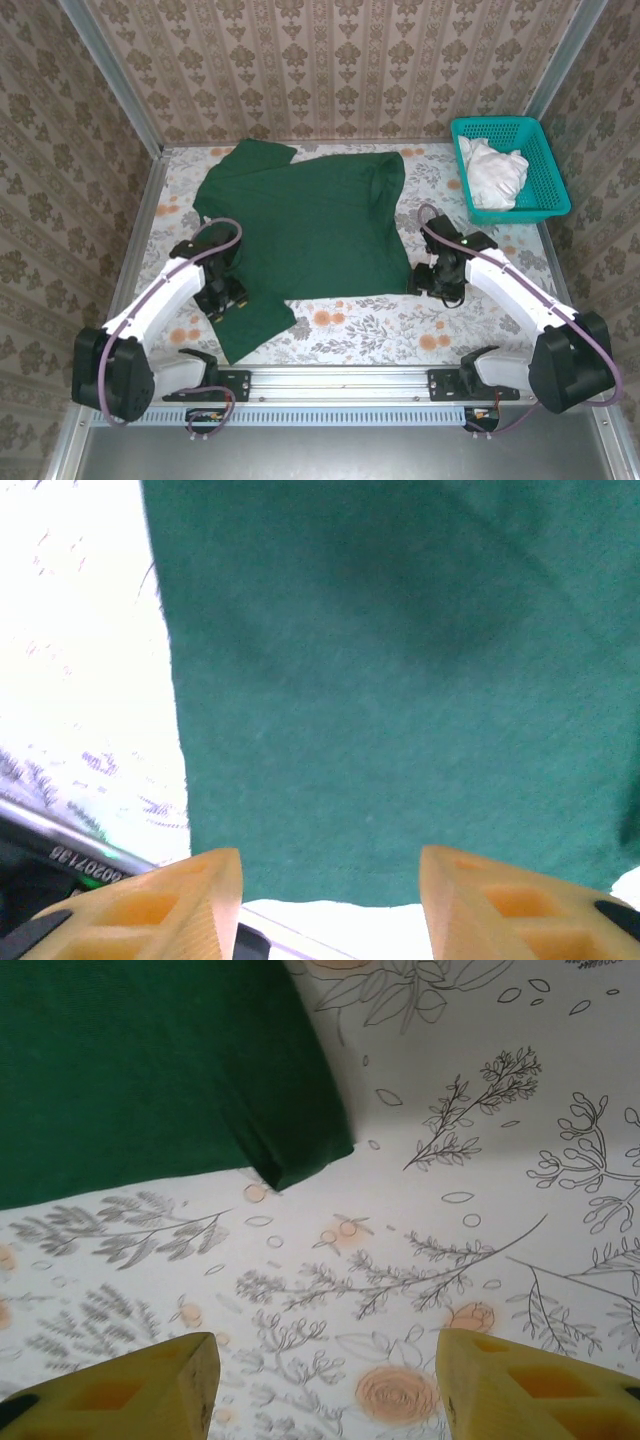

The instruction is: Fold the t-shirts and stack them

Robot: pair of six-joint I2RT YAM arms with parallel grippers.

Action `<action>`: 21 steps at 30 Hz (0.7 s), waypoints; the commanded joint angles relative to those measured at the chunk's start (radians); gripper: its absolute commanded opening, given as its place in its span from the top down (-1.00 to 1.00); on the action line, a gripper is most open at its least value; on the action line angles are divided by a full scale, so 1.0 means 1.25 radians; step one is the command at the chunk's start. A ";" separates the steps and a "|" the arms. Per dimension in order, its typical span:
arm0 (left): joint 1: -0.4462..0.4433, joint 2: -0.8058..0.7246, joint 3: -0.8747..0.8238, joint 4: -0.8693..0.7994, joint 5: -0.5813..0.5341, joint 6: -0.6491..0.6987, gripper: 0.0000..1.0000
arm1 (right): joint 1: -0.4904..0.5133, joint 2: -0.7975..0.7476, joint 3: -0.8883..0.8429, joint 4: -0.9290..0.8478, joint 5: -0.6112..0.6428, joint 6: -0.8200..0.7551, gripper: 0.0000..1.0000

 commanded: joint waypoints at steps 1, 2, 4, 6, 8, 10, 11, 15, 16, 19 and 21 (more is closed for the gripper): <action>-0.045 -0.022 -0.013 -0.092 -0.016 -0.102 0.02 | 0.010 -0.030 -0.050 0.086 0.049 0.029 -0.22; -0.072 -0.020 -0.010 -0.108 -0.018 -0.111 0.03 | 0.013 -0.034 -0.066 0.109 0.032 0.020 -0.21; -0.116 -0.016 -0.009 -0.138 -0.039 -0.137 0.03 | 0.022 -0.029 -0.084 0.132 0.050 0.010 -0.21; -0.152 -0.024 -0.027 -0.147 -0.038 -0.171 0.03 | 0.024 -0.015 -0.098 0.167 0.048 -0.005 -0.20; -0.185 -0.047 -0.059 -0.126 -0.024 -0.210 0.04 | 0.032 0.005 -0.088 0.184 0.052 -0.007 -0.19; -0.198 -0.066 -0.103 -0.086 -0.004 -0.231 0.04 | 0.045 0.028 -0.074 0.207 0.065 -0.010 -0.18; -0.198 -0.074 -0.126 -0.065 0.005 -0.238 0.04 | 0.052 0.049 -0.065 0.219 0.066 -0.012 -0.18; -0.187 -0.097 -0.172 -0.026 0.030 -0.248 0.04 | 0.066 0.121 -0.013 0.213 0.085 -0.003 -0.18; -0.185 -0.103 -0.178 -0.020 0.027 -0.245 0.06 | 0.069 0.147 -0.006 0.213 0.091 -0.004 -0.18; -0.171 -0.110 -0.199 -0.009 0.024 -0.242 0.12 | 0.068 0.164 -0.005 0.223 0.111 -0.006 -0.17; -0.165 -0.106 -0.214 0.013 0.038 -0.236 0.14 | 0.068 0.172 -0.005 0.228 0.112 -0.005 -0.16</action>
